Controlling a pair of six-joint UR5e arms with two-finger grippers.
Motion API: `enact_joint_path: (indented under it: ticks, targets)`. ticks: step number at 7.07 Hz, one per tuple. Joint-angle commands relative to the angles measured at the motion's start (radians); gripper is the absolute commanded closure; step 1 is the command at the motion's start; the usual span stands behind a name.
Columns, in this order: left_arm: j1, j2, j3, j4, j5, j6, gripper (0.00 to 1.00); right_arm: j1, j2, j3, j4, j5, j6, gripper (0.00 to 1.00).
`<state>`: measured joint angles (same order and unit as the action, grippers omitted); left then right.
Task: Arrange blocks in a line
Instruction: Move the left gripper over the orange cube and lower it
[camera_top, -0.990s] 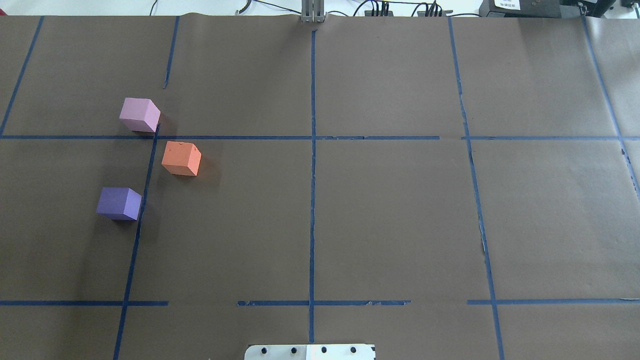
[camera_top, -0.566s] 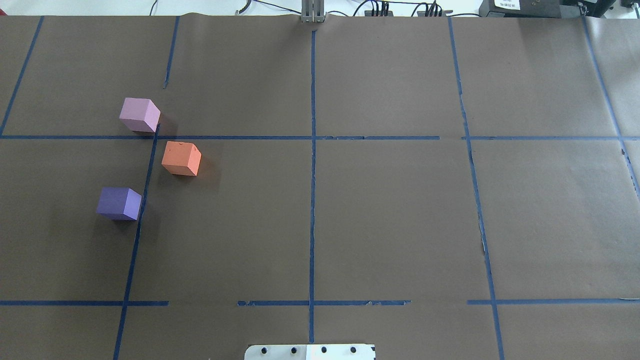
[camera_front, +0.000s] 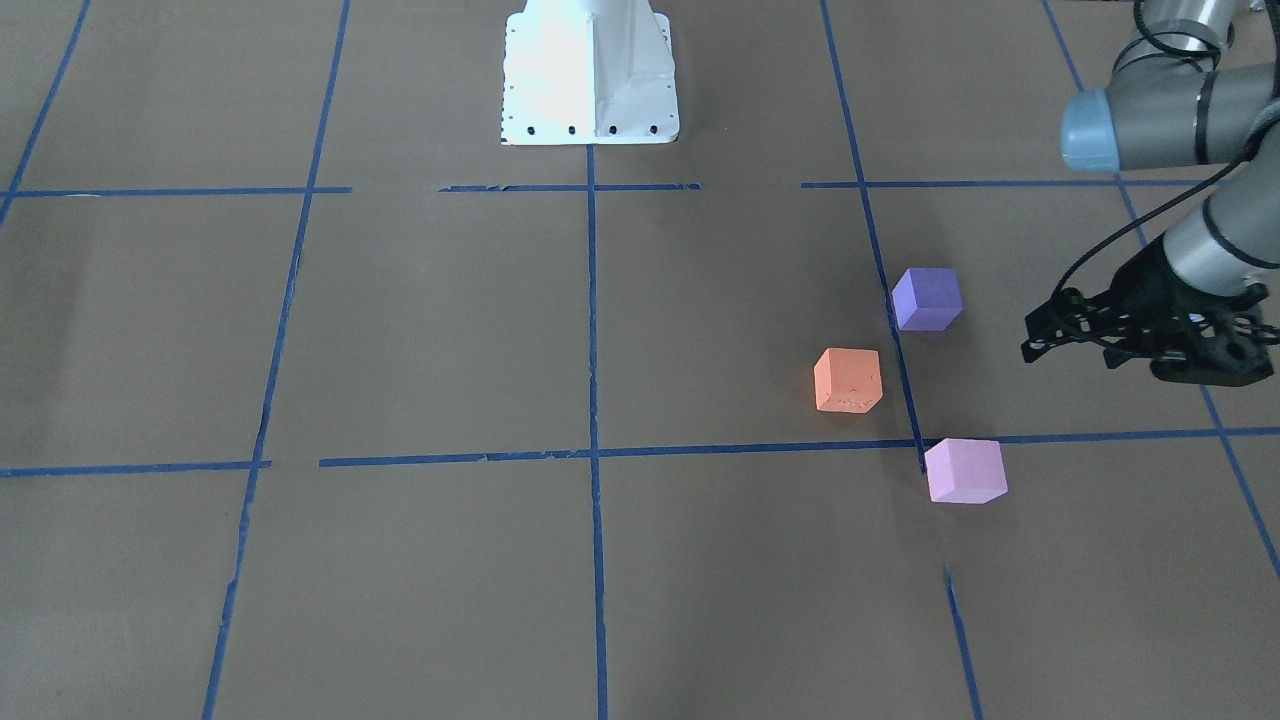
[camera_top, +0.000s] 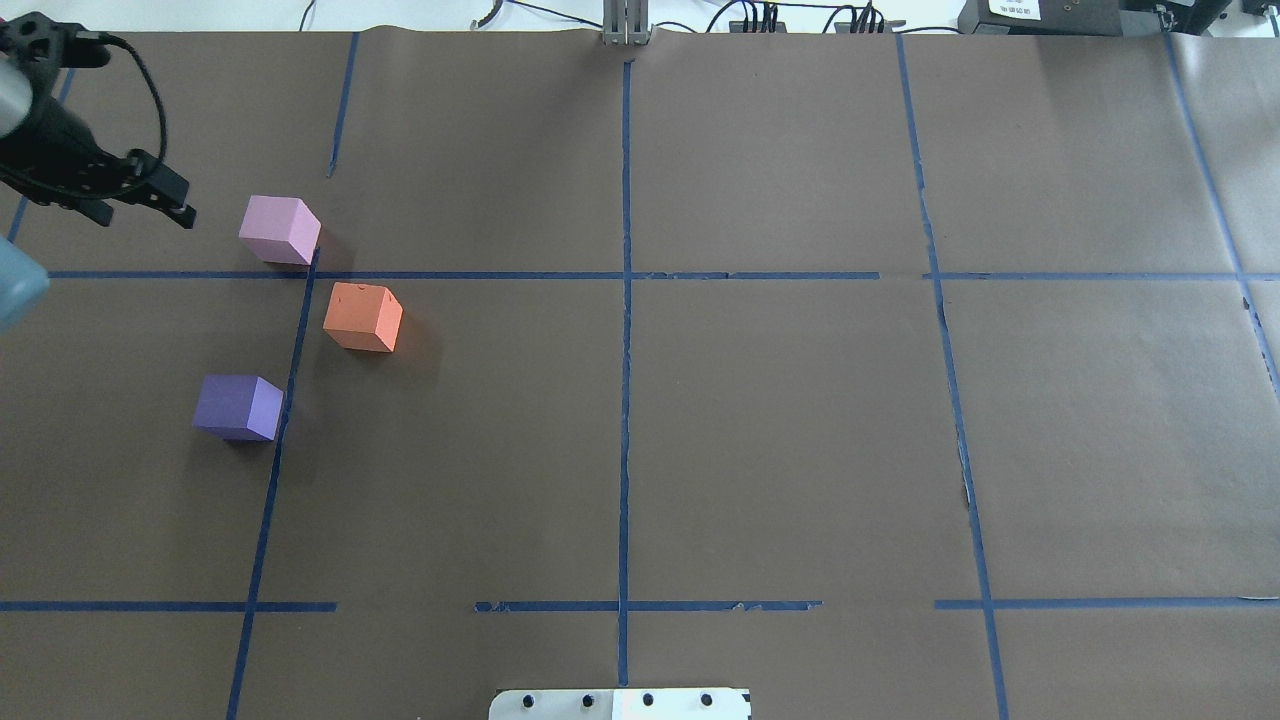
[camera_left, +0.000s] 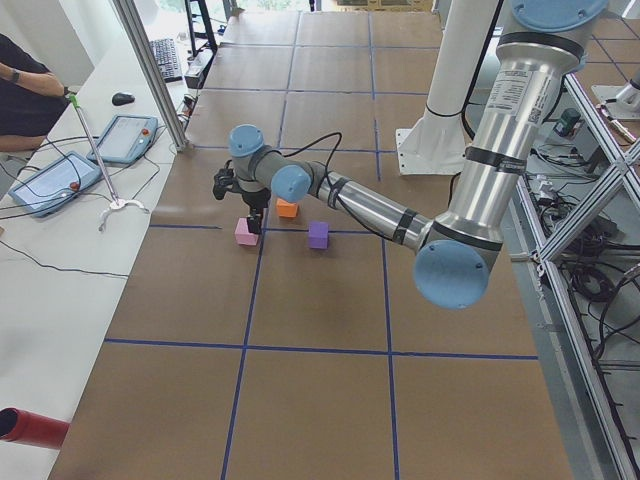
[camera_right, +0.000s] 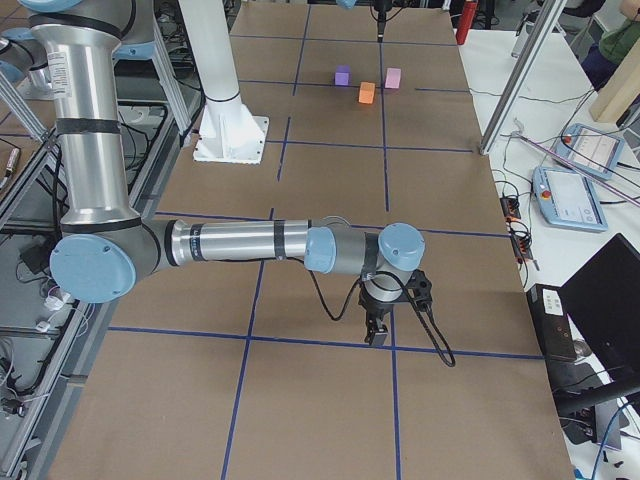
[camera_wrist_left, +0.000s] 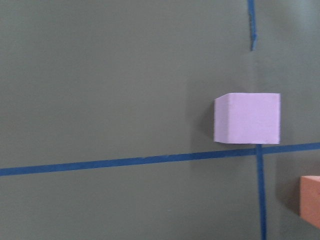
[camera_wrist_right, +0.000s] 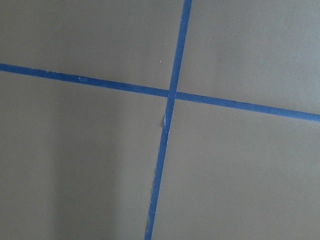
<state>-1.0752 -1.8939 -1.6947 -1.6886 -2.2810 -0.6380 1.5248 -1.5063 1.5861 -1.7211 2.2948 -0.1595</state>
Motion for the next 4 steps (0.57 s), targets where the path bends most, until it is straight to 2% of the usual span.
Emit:
enact_joint_path:
  ticks: [1,3,4]
  targets:
    - [0.169,-0.079,0.009,-0.003,0.095,-0.128,0.00,0.000,0.000,0.000,0.000,0.000,0.000,0.00]
    - [0.216,-0.085,0.015,0.001,0.129,-0.164,0.00,0.000,0.000,0.000,0.000,0.000,0.000,0.00]
    - [0.233,-0.085,0.024,-0.044,0.129,-0.164,0.00,0.000,0.000,0.000,0.000,0.000,0.000,0.00]
